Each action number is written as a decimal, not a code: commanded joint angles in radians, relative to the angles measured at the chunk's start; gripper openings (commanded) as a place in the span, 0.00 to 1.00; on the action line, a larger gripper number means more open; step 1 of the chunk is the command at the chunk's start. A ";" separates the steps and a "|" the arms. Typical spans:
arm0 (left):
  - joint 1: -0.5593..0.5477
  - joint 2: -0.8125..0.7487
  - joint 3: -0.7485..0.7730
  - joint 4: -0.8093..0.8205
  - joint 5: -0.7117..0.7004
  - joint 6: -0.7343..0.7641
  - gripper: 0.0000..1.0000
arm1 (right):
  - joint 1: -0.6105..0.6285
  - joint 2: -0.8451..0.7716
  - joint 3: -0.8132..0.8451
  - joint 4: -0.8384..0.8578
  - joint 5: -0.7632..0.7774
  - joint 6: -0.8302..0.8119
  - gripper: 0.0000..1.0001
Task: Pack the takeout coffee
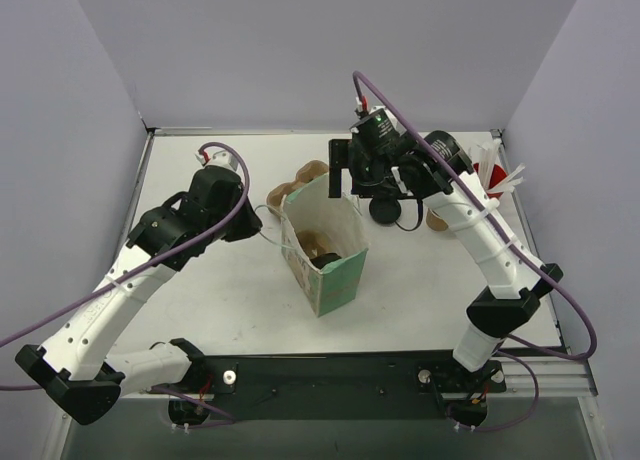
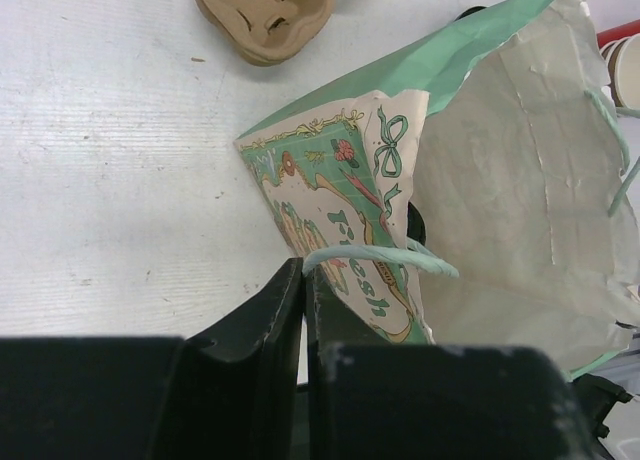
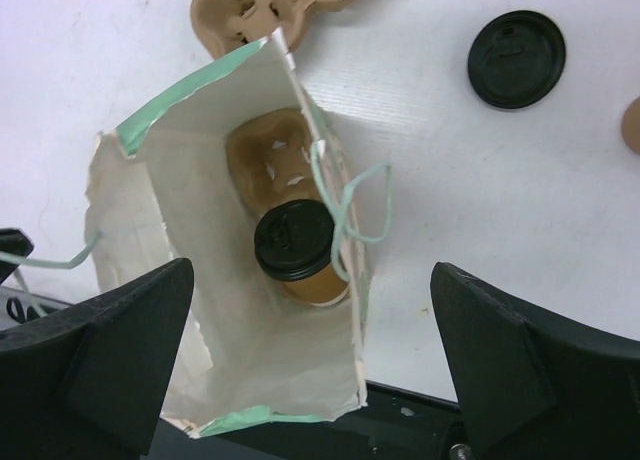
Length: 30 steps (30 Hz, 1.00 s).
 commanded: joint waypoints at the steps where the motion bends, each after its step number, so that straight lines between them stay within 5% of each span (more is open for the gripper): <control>1: 0.006 -0.026 0.053 -0.010 0.005 -0.006 0.15 | -0.034 -0.048 0.023 -0.041 0.058 -0.022 1.00; 16: 0.006 -0.028 0.085 -0.005 0.025 0.002 0.22 | -0.250 -0.140 -0.135 -0.011 0.117 -0.026 1.00; 30: 0.009 -0.028 0.139 -0.025 0.042 0.017 0.28 | -0.629 -0.176 -0.330 0.075 0.115 -0.028 0.96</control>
